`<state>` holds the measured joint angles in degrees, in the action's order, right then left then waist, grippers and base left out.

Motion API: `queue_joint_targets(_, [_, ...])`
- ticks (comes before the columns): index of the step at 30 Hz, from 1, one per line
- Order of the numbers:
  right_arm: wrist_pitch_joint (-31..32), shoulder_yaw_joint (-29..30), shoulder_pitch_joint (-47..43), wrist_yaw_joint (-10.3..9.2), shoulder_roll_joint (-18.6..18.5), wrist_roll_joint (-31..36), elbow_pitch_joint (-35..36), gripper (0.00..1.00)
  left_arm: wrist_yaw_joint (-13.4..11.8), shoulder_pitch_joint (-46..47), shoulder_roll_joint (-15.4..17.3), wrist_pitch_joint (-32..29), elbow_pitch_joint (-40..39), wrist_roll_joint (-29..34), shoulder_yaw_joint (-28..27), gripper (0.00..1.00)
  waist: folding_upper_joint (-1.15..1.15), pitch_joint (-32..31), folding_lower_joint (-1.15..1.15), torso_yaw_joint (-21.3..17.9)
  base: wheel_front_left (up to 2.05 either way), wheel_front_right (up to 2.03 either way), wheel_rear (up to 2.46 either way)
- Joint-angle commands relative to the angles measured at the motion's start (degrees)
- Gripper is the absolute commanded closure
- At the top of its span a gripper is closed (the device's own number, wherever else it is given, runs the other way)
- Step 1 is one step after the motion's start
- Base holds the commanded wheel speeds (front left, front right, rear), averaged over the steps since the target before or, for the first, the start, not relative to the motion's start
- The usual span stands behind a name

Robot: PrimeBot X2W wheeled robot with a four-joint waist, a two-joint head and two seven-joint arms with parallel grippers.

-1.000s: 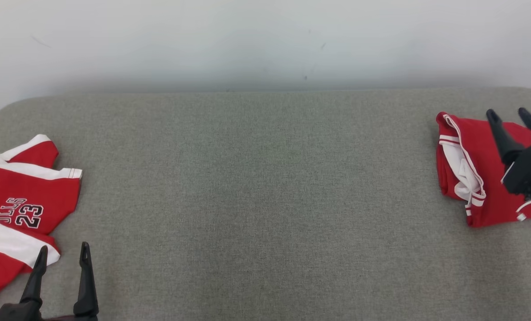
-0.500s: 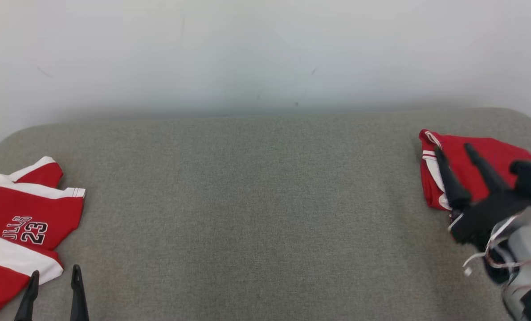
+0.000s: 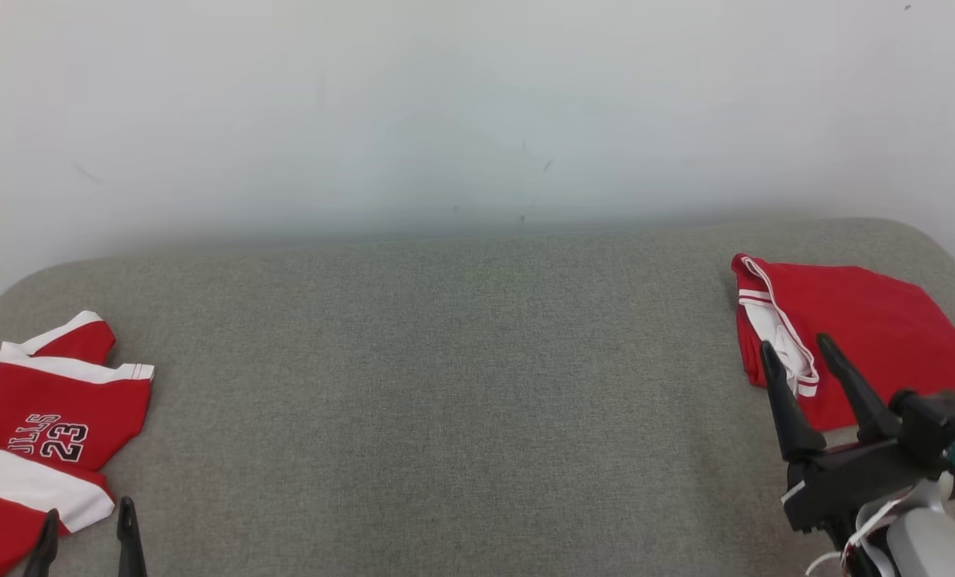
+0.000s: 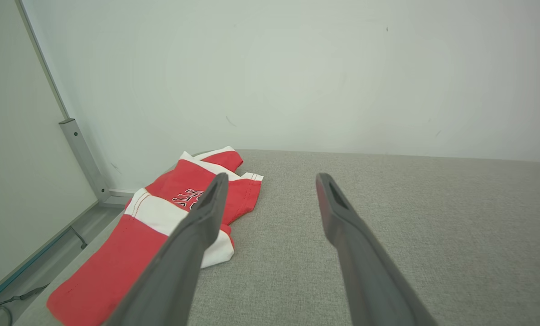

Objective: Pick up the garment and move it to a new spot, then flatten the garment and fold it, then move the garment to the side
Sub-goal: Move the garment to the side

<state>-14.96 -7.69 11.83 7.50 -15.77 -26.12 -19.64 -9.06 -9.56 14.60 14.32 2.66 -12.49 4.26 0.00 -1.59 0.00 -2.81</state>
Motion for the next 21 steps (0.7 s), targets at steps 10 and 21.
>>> queue_joint_targets(10, [1.93,7.22,-8.73,-0.03,6.23,10.39,3.48,0.0,0.4,-1.28,2.52,-3.53,0.21,0.69,1.05,0.0,0.0,-0.44,0.0,-0.9,0.0,0.0,0.0])
queue_joint_targets(21, [4.1,9.01,-9.69,-0.03,8.21,10.87,5.16,0.0,-0.2,-0.24,3.31,-3.87,-1.07,-0.38,0.12,0.0,0.0,-0.59,0.0,-0.43,0.0,0.0,0.0])
